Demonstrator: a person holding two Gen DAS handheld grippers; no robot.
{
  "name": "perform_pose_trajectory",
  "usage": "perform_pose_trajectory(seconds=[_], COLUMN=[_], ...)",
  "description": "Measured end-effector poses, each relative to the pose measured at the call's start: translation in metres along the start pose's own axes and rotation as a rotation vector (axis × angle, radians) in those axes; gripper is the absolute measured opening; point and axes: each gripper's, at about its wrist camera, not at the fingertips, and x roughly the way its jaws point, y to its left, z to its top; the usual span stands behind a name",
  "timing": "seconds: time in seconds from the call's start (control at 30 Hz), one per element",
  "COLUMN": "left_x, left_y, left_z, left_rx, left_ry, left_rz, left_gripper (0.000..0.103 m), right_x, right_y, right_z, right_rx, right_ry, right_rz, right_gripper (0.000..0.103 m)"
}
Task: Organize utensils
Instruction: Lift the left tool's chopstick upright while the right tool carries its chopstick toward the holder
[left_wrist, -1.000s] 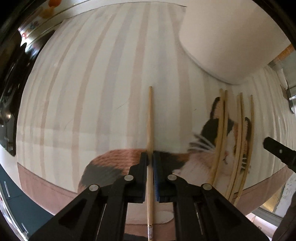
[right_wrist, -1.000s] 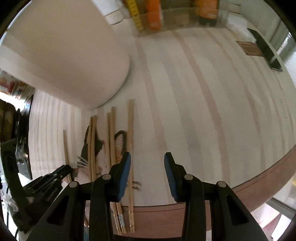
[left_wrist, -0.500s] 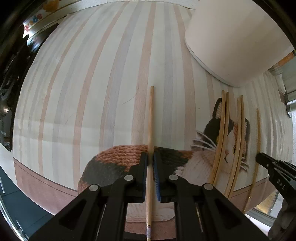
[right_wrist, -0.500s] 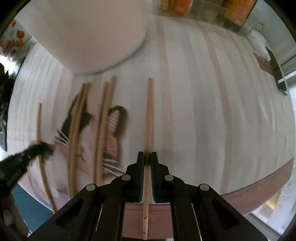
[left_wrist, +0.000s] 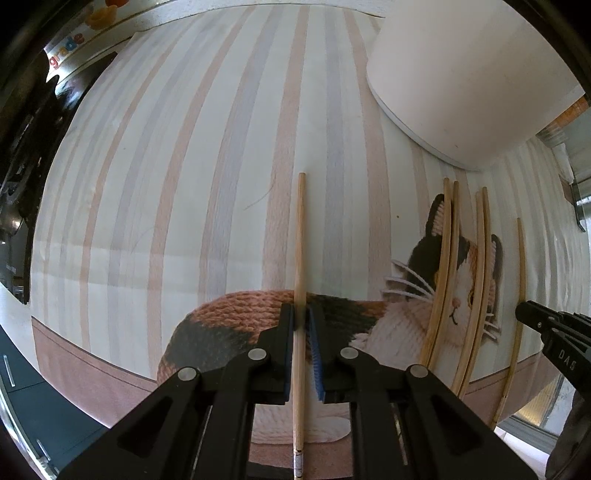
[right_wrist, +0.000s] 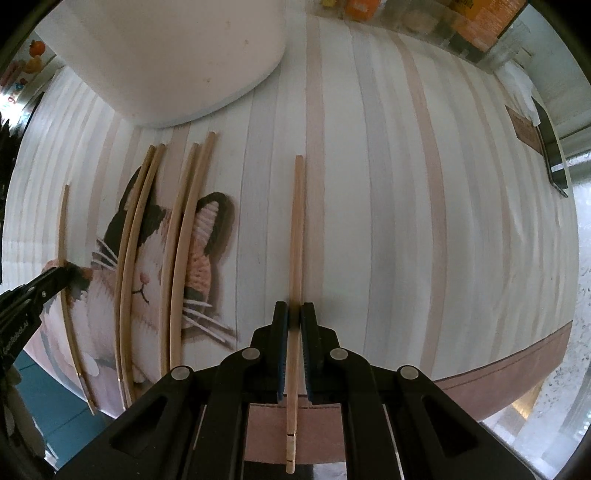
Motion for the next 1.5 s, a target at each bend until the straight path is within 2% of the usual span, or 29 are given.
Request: perform_pose_trajectory(seconds=[0.13,0.2,0.33,0.47,0.83,1.0,1.1,1.37,1.5], left_x=[0.000,0.001,0.000,-0.026,-0.119,-0.162,-0.192,-0.288,-0.328], left_y=[-0.001,-0.005,-0.011,-0.013,-0.017,-0.013,-0.011,-0.013,-0.021], left_z=[0.000,0.001,0.001,-0.002,0.012,0.025,0.031,0.038,0.046], left_rx=[0.012,0.021,0.009,0.009,-0.018,-0.035,-0.058,-0.087,-0.070], left_ry=[0.003,0.003,-0.015,-0.104,-0.356,-0.458,-0.514,-0.667,-0.739], left_rz=[0.008,0.024,0.069,0.102,0.124,0.100,0.062,-0.115,-0.151], left_gripper=[0.009,0.005,0.004,0.004,0.004,0.004,0.004,0.004,0.004], right_x=[0.004,0.004,0.005,-0.001,-0.065,-0.102,-0.125,-0.213,-0.270], right_y=[0.005,0.004,0.007,-0.002,-0.030,-0.039,-0.044,-0.056,-0.051], right_z=[0.007,0.010,0.016,0.008,0.001,0.000,-0.002,0.010,0.023], right_rx=[0.002,0.003,-0.005,0.036,0.152,0.180,0.198,0.248,0.231], right_ry=[0.005,0.006,0.000,-0.029,-0.264,-0.380,-0.440,-0.628,-0.743], right_rz=[0.006,0.007,-0.007,0.024,0.097,0.103,0.120,0.260,0.340], right_gripper=[0.008,0.008,0.007,0.007,0.007,0.007,0.007,0.007,0.007])
